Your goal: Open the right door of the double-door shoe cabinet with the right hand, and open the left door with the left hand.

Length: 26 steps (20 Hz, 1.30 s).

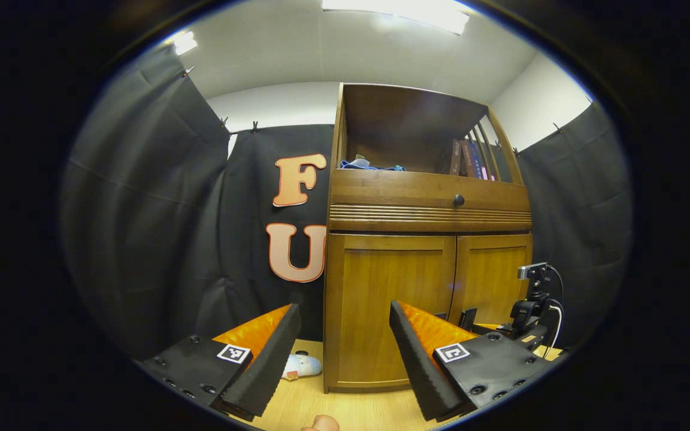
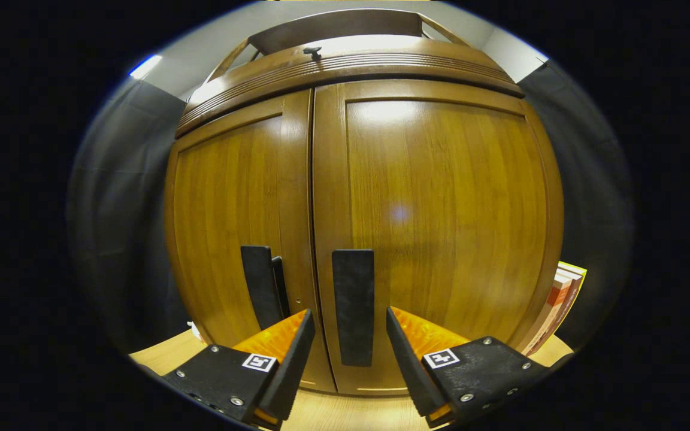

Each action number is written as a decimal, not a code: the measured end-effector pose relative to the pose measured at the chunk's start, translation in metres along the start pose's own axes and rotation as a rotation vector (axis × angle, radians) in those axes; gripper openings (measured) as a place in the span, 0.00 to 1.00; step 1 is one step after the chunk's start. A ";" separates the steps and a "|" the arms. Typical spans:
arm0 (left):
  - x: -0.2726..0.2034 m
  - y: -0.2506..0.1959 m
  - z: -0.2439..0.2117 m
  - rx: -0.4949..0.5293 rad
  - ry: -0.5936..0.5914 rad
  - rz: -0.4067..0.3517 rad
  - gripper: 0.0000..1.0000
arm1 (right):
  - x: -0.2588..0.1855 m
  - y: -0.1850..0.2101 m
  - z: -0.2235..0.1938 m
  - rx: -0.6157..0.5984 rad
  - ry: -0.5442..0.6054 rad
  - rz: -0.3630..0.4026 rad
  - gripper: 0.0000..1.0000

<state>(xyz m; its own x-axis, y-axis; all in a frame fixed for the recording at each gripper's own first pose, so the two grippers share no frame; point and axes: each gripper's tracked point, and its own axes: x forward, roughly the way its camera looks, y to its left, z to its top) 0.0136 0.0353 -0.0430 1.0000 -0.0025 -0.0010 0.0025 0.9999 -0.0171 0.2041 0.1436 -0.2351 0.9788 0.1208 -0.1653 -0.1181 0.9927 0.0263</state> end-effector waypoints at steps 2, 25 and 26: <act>0.000 0.003 -0.004 -0.008 0.003 0.000 0.94 | 0.009 0.000 -0.004 0.001 0.009 -0.007 0.62; -0.020 -0.012 -0.008 -0.037 0.010 -0.010 0.99 | -0.069 -0.016 -0.013 0.020 0.028 0.027 0.30; -0.021 -0.015 -0.008 -0.037 0.012 -0.013 0.99 | -0.077 -0.018 -0.012 0.015 0.030 0.030 0.30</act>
<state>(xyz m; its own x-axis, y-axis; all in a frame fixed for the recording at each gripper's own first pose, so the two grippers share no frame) -0.0074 0.0204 -0.0510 0.9998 -0.0158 -0.0127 0.0150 0.9984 -0.0545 0.1285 0.1170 -0.2350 0.9695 0.1505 -0.1936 -0.1442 0.9885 0.0467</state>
